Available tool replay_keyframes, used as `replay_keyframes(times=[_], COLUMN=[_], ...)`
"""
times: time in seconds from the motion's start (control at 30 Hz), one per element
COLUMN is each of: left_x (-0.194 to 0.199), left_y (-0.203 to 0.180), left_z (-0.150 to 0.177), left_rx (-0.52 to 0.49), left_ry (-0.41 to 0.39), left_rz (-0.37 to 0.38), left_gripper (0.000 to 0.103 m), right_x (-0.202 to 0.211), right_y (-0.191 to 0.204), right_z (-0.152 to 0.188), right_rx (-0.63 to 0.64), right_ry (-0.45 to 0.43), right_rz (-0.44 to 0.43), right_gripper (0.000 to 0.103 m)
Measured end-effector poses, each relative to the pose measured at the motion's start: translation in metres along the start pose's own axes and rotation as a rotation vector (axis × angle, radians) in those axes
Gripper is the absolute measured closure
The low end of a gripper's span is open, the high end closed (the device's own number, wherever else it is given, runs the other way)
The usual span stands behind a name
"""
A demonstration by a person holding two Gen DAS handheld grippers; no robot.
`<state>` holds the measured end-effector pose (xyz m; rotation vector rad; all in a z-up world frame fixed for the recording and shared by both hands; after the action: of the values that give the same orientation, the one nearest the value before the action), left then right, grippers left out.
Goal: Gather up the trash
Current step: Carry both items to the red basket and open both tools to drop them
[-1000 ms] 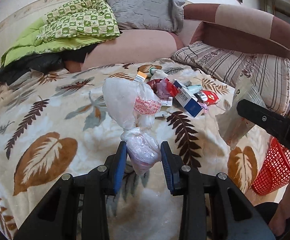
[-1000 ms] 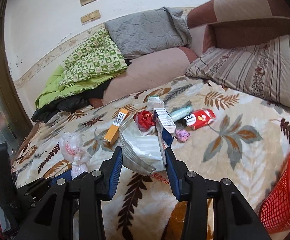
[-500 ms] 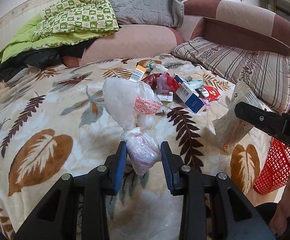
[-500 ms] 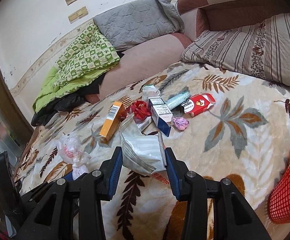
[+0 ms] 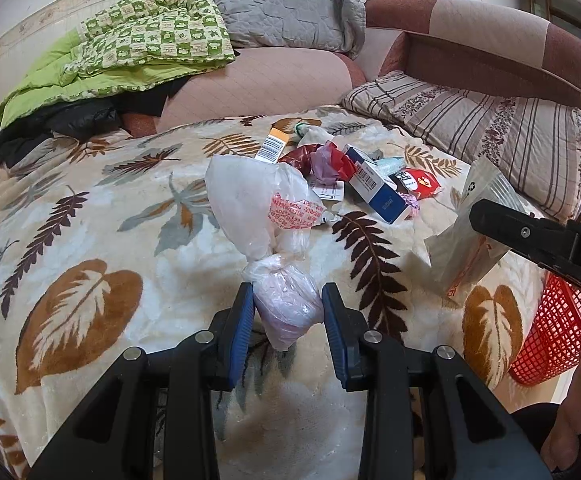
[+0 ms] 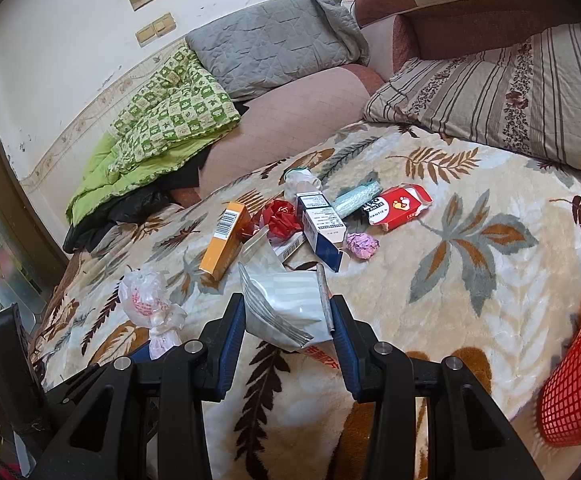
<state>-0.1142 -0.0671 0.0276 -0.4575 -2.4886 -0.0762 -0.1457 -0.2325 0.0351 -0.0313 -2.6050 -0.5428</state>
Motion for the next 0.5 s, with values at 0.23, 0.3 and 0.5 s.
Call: replay_keyframes(times=[0.23,0.3,0.5], left_x=[0.001,0.006,0.017], left_y=[-0.011,-0.029,-0.096], left_z=[-0.003,-0.007,-0.023], left_rx=[-0.019,-0.071,-0.164], left_ry=[0.003,-0.013,-0.018], left_rz=[0.077,0.132,0.297], left_gripper=[0.070,0.070,0.070], right_x=[0.015,0.028,0.095], right_y=[-0.011,-0.024,-0.096], right_z=[-0.011,-0.021,-0.050], right_rx=[-0.062,-0.102,-0.254], right_ry=[-0.030,-0.054,-0.159], right_rz=[-0.035,-0.038,0.008], right_gripper=[0.057,0.057,0.057])
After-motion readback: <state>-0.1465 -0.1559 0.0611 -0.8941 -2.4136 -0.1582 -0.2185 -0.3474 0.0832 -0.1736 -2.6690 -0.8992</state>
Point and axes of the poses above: each gripper's, at about its wrist camera, not at the fingertips, and x roughly against the way its jaws point, y to its left, z to its underside, the point moved 4 cm from there along -x, roughly the way its jaws point, and after that the axes turned 5 degrees about -y, right-handed, at the moved point
